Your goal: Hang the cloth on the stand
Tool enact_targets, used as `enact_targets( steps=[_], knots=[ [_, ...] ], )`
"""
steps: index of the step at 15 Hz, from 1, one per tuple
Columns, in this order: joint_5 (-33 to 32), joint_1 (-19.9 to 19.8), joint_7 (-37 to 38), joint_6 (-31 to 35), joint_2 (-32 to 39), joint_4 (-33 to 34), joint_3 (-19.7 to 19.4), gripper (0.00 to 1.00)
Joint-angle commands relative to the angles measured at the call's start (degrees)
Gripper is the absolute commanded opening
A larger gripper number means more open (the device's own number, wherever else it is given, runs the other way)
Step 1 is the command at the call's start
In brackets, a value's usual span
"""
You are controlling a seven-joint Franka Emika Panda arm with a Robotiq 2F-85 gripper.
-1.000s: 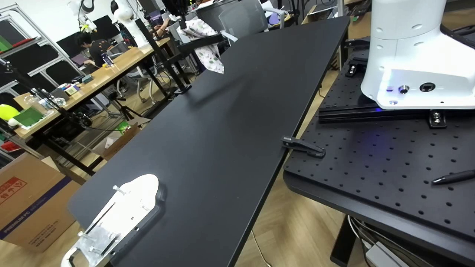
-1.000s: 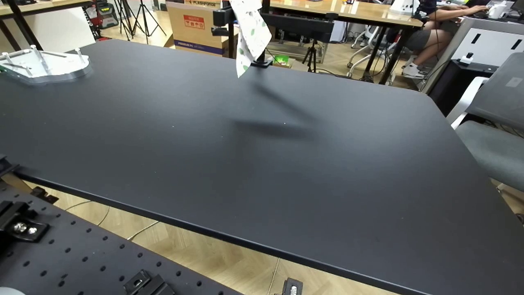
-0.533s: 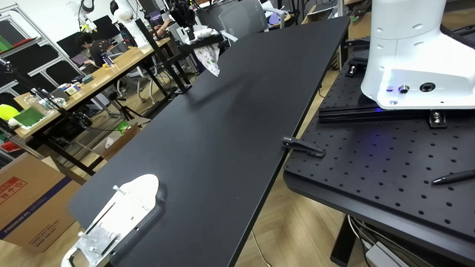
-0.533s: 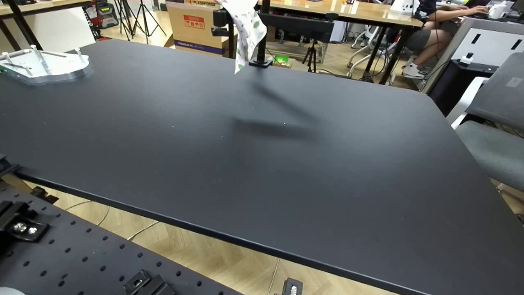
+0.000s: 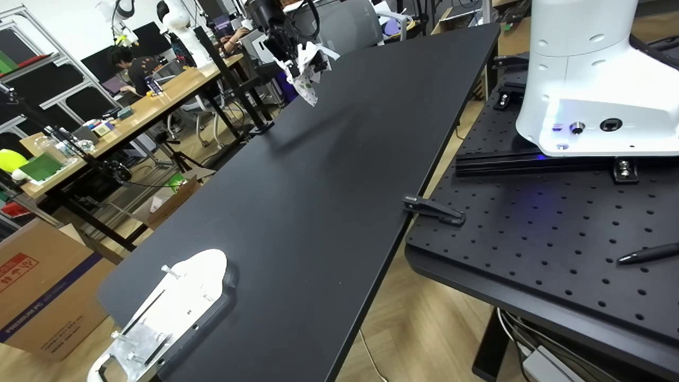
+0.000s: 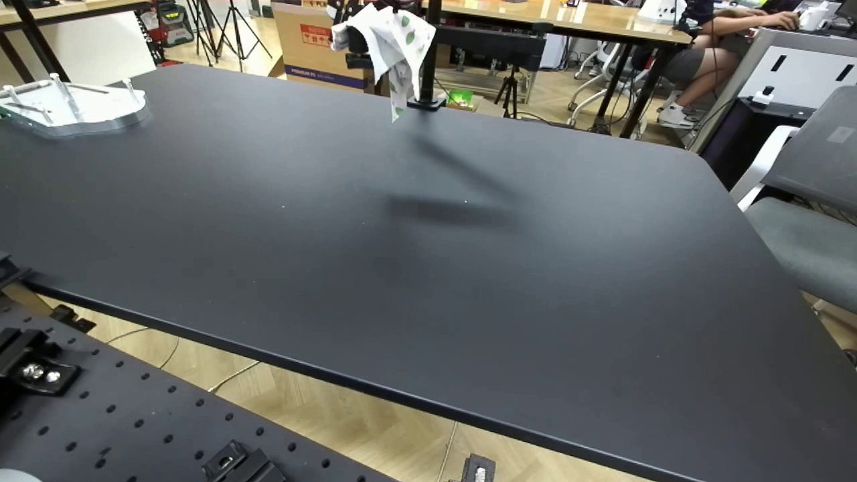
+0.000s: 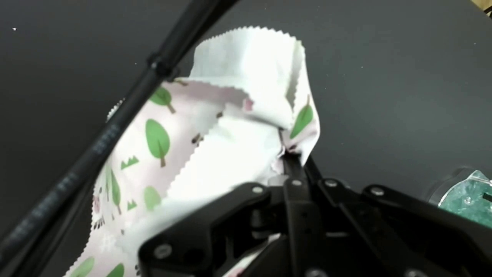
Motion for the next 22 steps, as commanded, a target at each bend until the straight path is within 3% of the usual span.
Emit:
enact_targets(
  steps=[1, 2, 3, 4, 15, 22],
  knots=[
    [-1.9, 0.3, 1.9, -1.7, 0.4, 0.5, 0.3, 0.01],
    [-2.2, 0.4, 1.8, -2.2, 0.4, 0.7, 0.4, 0.01],
    [-2.5, 0.4, 1.5, -2.6, 0.4, 0.8, 0.5, 0.28],
    [-2.9, 0.4, 1.4, -2.3, 0.3, 0.8, 0.6, 0.28],
    [-11.8, 4.3, 2.5, 1.5, -0.2, 0.8, 1.8, 0.99],
    [-16.9, 6.0, 3.7, 6.3, -0.2, 0.6, 2.1, 1.00]
  ],
)
